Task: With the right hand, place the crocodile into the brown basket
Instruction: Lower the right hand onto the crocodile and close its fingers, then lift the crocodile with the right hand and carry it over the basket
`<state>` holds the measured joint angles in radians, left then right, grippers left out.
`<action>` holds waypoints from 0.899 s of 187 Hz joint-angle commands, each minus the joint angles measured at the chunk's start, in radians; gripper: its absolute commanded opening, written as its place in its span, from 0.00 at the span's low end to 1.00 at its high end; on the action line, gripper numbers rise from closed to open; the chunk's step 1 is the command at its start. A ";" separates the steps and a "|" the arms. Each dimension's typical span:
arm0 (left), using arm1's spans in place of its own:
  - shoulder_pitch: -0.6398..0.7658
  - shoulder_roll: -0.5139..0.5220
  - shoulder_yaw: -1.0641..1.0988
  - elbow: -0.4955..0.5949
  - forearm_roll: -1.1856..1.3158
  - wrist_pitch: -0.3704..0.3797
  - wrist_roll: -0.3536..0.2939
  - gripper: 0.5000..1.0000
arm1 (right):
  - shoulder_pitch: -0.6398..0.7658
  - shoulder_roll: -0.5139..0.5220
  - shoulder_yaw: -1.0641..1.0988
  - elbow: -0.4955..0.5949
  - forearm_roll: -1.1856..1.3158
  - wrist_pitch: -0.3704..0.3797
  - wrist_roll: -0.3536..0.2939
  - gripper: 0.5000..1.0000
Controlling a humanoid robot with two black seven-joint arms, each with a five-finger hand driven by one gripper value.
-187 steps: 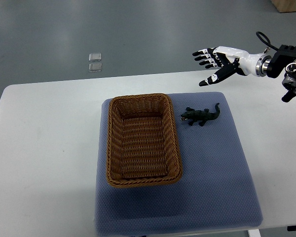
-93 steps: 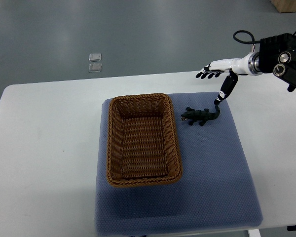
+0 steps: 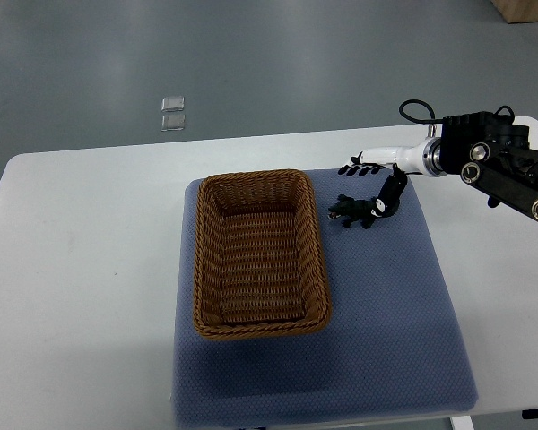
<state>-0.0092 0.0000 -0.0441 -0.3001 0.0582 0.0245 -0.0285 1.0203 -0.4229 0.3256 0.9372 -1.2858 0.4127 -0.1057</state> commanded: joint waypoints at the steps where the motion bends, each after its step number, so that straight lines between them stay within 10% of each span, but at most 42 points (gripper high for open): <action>1: 0.000 0.000 0.001 0.001 0.000 0.000 -0.001 1.00 | -0.016 0.007 0.000 -0.006 -0.015 -0.015 0.001 0.82; 99: 0.000 0.000 0.000 0.006 0.000 0.000 -0.001 1.00 | -0.046 0.032 -0.002 -0.032 -0.047 -0.060 0.006 0.72; 168: 0.000 0.000 0.000 0.007 0.000 0.002 -0.001 1.00 | -0.068 0.050 -0.002 -0.044 -0.067 -0.064 0.014 0.43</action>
<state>-0.0092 0.0000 -0.0449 -0.2931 0.0582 0.0259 -0.0290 0.9553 -0.3779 0.3236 0.9025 -1.3411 0.3481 -0.0966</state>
